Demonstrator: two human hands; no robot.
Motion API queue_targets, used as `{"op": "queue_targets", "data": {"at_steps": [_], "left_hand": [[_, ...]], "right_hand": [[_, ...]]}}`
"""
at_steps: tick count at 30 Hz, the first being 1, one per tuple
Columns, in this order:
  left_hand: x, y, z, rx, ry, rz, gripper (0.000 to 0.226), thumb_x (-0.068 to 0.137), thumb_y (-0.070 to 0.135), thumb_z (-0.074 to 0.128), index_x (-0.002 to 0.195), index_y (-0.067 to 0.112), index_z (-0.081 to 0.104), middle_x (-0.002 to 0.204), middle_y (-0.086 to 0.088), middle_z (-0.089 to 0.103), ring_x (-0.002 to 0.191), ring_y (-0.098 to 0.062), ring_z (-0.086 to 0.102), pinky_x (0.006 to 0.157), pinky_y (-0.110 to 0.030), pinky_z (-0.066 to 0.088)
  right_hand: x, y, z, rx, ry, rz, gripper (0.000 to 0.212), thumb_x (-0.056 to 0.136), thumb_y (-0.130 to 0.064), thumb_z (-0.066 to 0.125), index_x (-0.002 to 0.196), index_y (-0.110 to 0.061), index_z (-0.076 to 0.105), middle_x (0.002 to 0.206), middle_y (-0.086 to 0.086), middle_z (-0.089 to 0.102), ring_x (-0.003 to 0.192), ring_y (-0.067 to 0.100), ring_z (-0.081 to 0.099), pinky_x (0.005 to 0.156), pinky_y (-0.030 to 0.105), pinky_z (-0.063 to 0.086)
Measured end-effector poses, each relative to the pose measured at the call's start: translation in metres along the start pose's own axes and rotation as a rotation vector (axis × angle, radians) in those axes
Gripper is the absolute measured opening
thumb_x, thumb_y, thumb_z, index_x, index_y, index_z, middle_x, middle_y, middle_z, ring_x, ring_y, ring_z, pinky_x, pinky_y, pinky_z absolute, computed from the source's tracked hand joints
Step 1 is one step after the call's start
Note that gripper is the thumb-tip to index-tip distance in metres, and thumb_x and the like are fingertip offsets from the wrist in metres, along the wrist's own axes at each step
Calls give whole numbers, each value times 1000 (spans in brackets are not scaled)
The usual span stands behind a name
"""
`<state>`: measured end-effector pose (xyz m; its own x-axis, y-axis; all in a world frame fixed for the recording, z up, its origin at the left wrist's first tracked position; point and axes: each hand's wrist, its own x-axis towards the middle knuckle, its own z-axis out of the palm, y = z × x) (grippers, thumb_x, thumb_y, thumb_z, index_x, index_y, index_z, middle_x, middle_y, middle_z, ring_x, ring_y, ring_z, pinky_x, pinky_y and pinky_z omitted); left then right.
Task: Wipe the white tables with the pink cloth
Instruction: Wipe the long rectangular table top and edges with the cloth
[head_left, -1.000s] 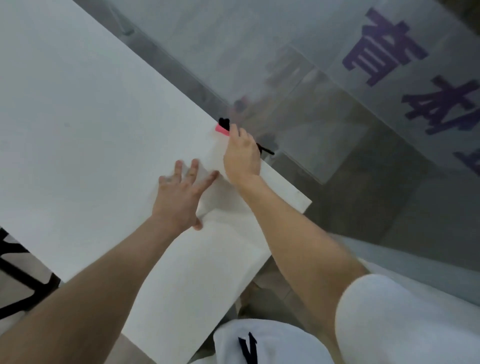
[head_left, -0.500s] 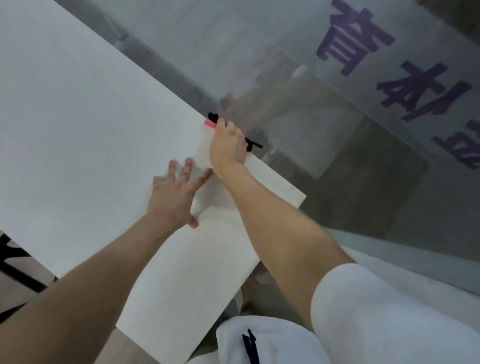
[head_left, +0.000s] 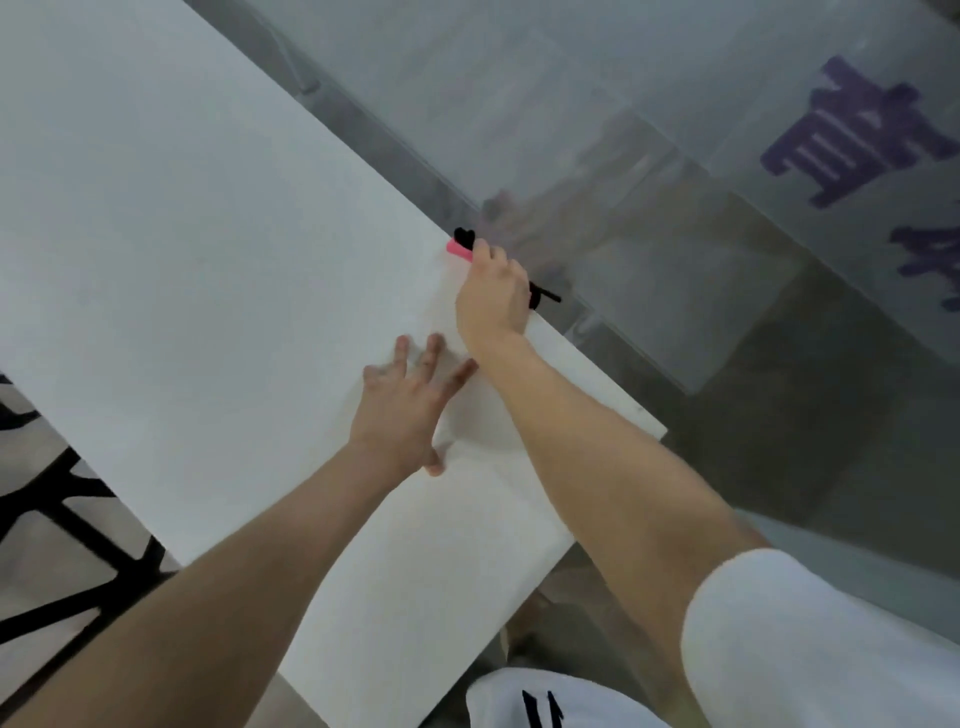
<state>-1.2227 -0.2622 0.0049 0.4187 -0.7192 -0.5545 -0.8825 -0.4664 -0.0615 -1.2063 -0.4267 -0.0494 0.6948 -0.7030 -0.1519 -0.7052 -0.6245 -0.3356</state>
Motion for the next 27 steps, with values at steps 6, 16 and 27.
{"op": "queue_targets", "data": {"at_steps": [6,16,27], "left_hand": [[28,-58,-45,-239,159,-76,99,81,55,90,164,40,38,159,5,54,144,-24,52,106,-45,52],[57,-149,-27,-337,-97,-468,161,56,74,97,171,41,-11,179,-12,-12,163,-43,1,111,-74,45],[64,-151,-18,-302,-58,-465,165,49,73,100,168,44,-10,177,-13,-4,161,-49,7,108,-70,50]], "right_hand": [[-36,60,-10,-42,2,-58,65,91,12,49,154,-4,47,131,16,64,123,37,60,110,43,44],[30,-25,13,-113,-62,-85,49,100,2,45,148,-8,46,137,11,62,121,32,64,102,39,49],[-49,74,-17,-270,-60,64,65,88,9,57,151,-6,50,131,14,66,109,34,68,89,40,54]]}}
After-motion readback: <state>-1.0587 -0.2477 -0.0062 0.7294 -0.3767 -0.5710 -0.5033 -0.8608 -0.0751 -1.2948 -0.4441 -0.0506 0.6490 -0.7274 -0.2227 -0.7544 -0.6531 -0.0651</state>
